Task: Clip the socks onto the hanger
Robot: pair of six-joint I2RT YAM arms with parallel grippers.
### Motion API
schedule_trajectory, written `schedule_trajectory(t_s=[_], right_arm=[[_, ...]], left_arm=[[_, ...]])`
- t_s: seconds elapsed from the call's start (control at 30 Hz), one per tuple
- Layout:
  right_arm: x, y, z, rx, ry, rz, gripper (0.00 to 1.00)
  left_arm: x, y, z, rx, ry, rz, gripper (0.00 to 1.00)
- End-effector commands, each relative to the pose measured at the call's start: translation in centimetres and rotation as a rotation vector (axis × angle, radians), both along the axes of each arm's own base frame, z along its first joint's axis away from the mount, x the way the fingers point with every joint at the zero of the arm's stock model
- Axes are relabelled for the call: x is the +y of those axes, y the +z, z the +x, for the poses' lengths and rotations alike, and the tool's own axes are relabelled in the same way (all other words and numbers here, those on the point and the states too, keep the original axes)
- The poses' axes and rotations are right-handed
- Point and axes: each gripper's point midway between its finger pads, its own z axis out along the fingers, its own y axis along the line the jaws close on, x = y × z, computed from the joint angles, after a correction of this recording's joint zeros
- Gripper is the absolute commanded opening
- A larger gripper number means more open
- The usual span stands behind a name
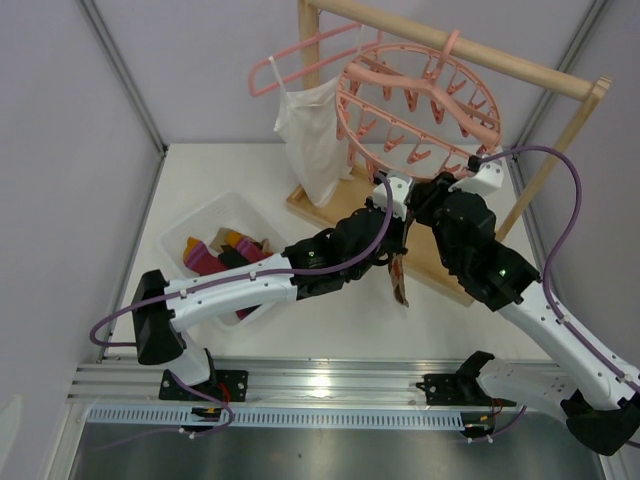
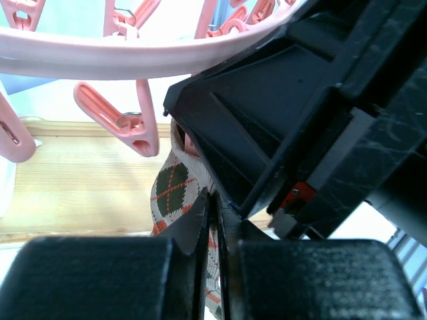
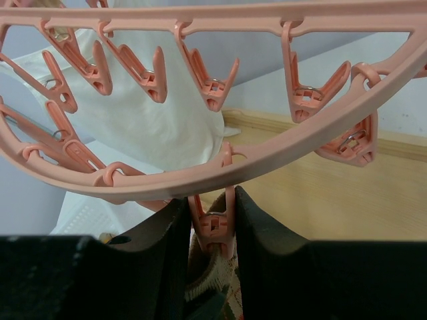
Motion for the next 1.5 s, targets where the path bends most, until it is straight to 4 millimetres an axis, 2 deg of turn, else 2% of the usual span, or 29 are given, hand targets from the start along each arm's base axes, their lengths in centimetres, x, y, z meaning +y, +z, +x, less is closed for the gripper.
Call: schedule_trajectory(t_s=[0.0,0.03,0.13,0.17,0.2,0.37,0.4,0.43,0.47,0.57,0.63,0.67,0.7,0.77,0.8,0.83,0.87,0.9,0.93,0.97,1.03,1.07,1.13,1.17,1.27,1.3,1.37,1.4,1.47], right_arm=[[-0.5,0.3,-0.7,-0.007,-0.007,0.024,0.32],[-0.7,0.5,-0.9,-0.013,-0.008,0.024,0.39],[-1.2,0.9,-1.2,-0.022,-0.010,0.016,0.49],[-1.5,1.1,-1.4,-0.028,-0.013,0.016,0.54],[-1.7,1.2,-1.5,-0.031,-0.017,0.013,0.57],[-3.1,1.3,-2.1,-0.030,-0.029,-0.027,0.67],[-3.6,1.6,-2.4,-0.039,-0.032,-0.024,0.68],[-3.8,1.8,-2.6,-0.046,-0.028,-0.041,0.69],[-4.1,1.8,-2.9,-0.046,-0.025,-0.055,0.72],[-5.0,2.6,-3.9,-0.062,0.002,-0.107,0.74],[-5.3,3.1,-4.5,-0.067,0.020,-0.135,0.74],[-5.4,3.2,-4.9,-0.064,0.040,-0.156,0.74],[-5.7,3.3,-5.2,-0.064,0.046,-0.183,0.74],[-6.0,3.5,-5.7,-0.066,0.059,-0.205,0.74],[-6.2,3.5,-5.8,-0.070,0.063,-0.231,0.74],[-6.4,3.5,-6.0,-0.070,0.064,-0.240,0.74],[-6.4,3.4,-6.1,-0.070,0.066,-0.249,0.74],[-6.5,3.4,-6.2,-0.070,0.068,-0.260,0.74],[-6.7,3.3,-6.2,-0.067,0.066,-0.267,0.73],[-6.7,3.3,-6.3,-0.070,0.066,-0.270,0.73],[-6.7,3.2,-6.2,-0.067,0.065,-0.279,0.73],[-6.6,3.2,-6.2,-0.068,0.070,-0.277,0.73],[-5.7,3.0,-6.1,-0.068,0.116,-0.275,0.72],[-5.2,3.0,-6.1,-0.073,0.135,-0.270,0.71],[-4.1,2.7,-5.9,-0.064,0.176,-0.270,0.70],[-3.6,2.5,-5.8,-0.062,0.189,-0.276,0.69],[-3.3,2.7,-5.6,-0.073,0.187,-0.277,0.69],[-2.8,2.8,-5.8,-0.076,0.199,-0.277,0.69],[-2.4,2.9,-5.5,-0.081,0.196,-0.279,0.68]], left_arm=[[-0.3,4.1,0.0,-0.013,-0.004,-0.129,0.09],[-0.4,3.9,-0.1,-0.005,-0.008,-0.130,0.11],[-0.5,3.6,-0.3,0.005,-0.019,-0.132,0.25],[-0.6,3.8,-0.4,0.006,-0.028,-0.136,0.33],[-0.6,3.9,-0.5,0.006,-0.031,-0.138,0.35],[0.1,4.0,-1.0,0.015,-0.044,-0.122,0.55],[0.3,4.0,-1.1,0.016,-0.049,-0.121,0.62],[0.8,4.6,-1.4,0.014,-0.054,-0.130,0.66],[1.1,4.3,-1.6,0.017,-0.053,-0.123,0.76],[2.8,5.2,-2.2,0.016,-0.054,-0.122,0.86],[3.8,4.8,-2.5,0.031,-0.062,-0.085,0.96],[4.7,5.5,-2.8,0.034,-0.066,-0.092,0.98],[5.9,4.7,-2.4,0.058,-0.056,-0.056,0.99],[7.9,5.1,-2.1,0.105,-0.070,-0.063,1.00],[9.2,4.0,-2.0,0.150,-0.062,-0.020,0.99],[10.2,3.9,-1.9,0.180,-0.056,-0.024,1.00],[12.0,4.1,-1.2,0.199,-0.044,-0.028,0.99],[13.6,2.9,-1.0,0.236,-0.018,0.011,1.00],[14.9,2.7,-0.7,0.245,0.002,0.023,0.99],[17.0,1.4,0.2,0.276,0.053,0.057,1.00],[20.1,1.6,0.2,0.263,0.100,0.057,1.00],[22.0,-0.9,0.8,0.295,0.152,0.095,1.00],[24.7,0.0,0.3,0.253,0.192,0.046,1.00],[26.4,-3.2,0.7,0.296,0.242,0.079,1.00],[29.4,-4.1,0.5,0.260,0.300,0.047,1.00],[30.2,-6.3,0.4,0.284,0.322,0.068,1.00],[31.8,-6.2,0.3,0.256,0.361,0.054,0.99],[32.3,-7.7,0.2,0.276,0.373,0.071,1.00],[33.0,-7.8,0.2,0.263,0.388,0.058,0.99]])
